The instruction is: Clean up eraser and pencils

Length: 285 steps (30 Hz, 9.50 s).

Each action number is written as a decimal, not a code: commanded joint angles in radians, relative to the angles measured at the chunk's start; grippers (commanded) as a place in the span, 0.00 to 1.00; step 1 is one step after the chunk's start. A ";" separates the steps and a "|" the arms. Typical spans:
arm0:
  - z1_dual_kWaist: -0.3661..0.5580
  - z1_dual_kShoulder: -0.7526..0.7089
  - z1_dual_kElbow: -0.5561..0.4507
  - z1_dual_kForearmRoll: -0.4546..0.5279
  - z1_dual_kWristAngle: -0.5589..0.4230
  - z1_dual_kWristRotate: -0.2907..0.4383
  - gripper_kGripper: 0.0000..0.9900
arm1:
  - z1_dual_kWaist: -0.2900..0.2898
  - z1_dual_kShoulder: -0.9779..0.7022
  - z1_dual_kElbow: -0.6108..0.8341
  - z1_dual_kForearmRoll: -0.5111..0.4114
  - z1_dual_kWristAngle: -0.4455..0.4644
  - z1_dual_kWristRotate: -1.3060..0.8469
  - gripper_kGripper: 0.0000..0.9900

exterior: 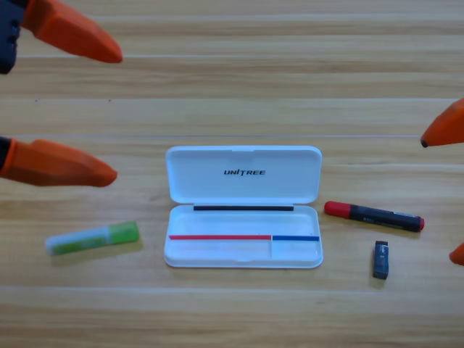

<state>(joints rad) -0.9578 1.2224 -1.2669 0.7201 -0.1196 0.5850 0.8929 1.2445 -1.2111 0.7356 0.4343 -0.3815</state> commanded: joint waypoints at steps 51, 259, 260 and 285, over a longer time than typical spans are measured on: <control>0.324 0.350 0.195 -0.014 0.291 0.179 0.99 | -0.107 0.707 -0.056 0.079 -0.482 0.883 1.00; -0.088 0.847 -0.135 0.044 0.215 0.001 0.00 | -0.236 0.909 -0.346 0.214 -0.457 -0.481 0.87; -0.088 0.853 -0.140 0.044 0.216 0.001 0.00 | -0.232 0.917 -0.352 0.214 -0.457 -0.481 0.87; 0.034 0.861 -0.169 0.053 0.221 0.072 0.00 | -0.223 1.056 -0.439 0.212 -0.465 -0.488 0.52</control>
<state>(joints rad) -0.9738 2.0347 -1.4375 0.7747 0.0960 0.6453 0.6769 2.2239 -1.6465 0.9632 -0.0384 -0.8574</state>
